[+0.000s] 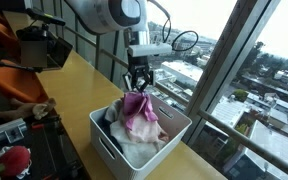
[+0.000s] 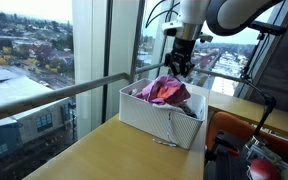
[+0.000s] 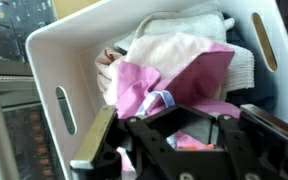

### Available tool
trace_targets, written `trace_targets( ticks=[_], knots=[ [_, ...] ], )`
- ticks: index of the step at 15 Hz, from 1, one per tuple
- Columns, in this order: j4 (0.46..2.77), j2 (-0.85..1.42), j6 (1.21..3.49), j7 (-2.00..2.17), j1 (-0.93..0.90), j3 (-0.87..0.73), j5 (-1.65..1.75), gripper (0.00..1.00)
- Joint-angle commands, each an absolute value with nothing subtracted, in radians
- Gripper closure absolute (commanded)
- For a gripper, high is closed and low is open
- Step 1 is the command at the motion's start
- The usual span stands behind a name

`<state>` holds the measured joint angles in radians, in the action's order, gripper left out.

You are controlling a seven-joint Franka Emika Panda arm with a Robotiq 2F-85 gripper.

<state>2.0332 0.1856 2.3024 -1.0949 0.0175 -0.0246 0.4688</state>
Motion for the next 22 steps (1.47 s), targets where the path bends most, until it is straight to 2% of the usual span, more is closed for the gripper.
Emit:
trace_targets(
  ticks=[1, 6, 16, 22],
  knots=[
    [2.071, 0.232, 2.337, -1.048, 0.024, -0.019, 0.455, 1.0],
    [2.046, 0.366, 2.388, -1.011, 0.053, -0.029, 0.442, 1.0],
    [1.79, 0.674, 2.427, -1.008, 0.128, -0.038, 0.413, 1.0],
    [1.79, 0.73, 2.421, -1.002, 0.134, -0.04, 0.403, 1.0]
  ],
)
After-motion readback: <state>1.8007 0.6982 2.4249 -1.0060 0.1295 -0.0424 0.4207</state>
